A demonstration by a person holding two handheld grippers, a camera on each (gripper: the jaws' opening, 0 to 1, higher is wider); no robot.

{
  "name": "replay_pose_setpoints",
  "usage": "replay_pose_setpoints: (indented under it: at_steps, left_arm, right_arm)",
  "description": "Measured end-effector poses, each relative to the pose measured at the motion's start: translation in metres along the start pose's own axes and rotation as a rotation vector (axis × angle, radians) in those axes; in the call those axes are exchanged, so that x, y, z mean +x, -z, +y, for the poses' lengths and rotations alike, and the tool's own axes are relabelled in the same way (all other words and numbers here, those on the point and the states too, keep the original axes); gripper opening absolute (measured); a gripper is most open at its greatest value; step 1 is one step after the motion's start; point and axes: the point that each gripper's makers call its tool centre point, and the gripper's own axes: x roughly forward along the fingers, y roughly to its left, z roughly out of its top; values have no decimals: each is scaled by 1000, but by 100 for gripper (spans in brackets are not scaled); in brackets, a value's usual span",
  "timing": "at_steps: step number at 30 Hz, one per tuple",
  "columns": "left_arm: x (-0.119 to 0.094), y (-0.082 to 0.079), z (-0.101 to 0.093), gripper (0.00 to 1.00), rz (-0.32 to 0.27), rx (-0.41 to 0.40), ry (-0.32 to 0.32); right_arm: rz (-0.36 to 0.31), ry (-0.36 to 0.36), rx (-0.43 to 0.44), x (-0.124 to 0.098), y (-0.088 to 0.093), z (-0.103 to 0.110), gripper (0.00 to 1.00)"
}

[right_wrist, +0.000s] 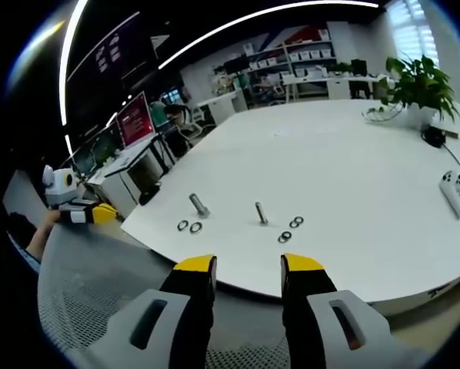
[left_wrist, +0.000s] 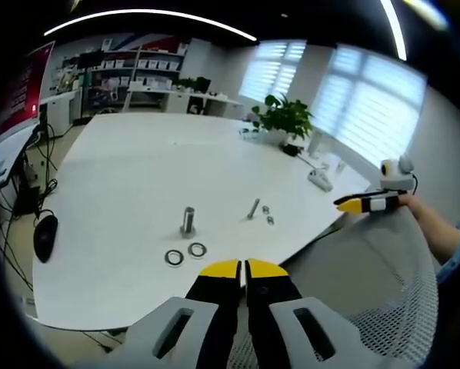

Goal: Place the washer onto the threaded stud by aligning its center hole with the stud, sliding it down to the base, and recovering from edge contact or off-axis alignment until the washer reaches the visible bottom stop.

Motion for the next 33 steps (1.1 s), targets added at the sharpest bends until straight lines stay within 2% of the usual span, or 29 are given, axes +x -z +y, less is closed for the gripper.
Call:
replay_pose_setpoints:
  at_steps: [33]
  left_arm:
    - [-1,1,1,0,4,-12,-10]
  right_arm:
    - [2,-11,-4,-1,1,2,36]
